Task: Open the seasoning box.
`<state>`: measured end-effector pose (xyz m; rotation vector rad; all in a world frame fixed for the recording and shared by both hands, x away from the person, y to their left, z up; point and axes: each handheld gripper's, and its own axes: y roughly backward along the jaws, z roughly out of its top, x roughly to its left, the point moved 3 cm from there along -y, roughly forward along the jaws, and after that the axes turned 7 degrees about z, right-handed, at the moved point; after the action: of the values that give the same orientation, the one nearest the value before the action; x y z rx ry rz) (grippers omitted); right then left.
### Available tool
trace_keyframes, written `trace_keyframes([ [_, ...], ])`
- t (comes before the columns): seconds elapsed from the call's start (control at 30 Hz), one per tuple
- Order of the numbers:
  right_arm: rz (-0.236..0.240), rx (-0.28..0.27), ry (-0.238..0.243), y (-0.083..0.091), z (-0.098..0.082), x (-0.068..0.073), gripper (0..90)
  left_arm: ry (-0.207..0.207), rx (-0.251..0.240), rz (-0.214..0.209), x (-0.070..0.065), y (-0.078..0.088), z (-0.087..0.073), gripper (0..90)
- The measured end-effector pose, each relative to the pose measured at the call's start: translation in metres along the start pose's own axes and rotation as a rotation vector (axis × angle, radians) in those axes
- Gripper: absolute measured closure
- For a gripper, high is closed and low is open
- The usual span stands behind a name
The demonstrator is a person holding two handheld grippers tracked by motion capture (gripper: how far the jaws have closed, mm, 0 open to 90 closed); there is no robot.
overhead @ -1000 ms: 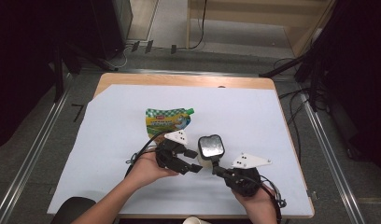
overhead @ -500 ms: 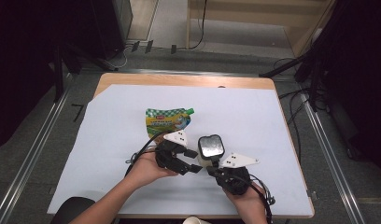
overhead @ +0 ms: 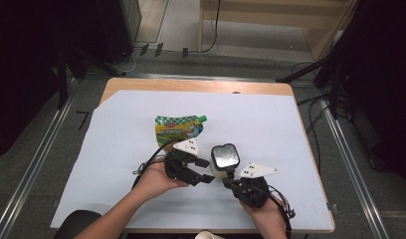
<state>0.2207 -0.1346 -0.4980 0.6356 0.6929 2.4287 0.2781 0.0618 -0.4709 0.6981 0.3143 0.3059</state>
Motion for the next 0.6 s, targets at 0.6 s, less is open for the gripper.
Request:
trace_keyframes([
  [0.6,-0.007,0.033,-0.015,0.013,-0.007,-0.021,90.0,0.020,-0.010,0.004,0.002,0.001,-0.001,43.9],
])
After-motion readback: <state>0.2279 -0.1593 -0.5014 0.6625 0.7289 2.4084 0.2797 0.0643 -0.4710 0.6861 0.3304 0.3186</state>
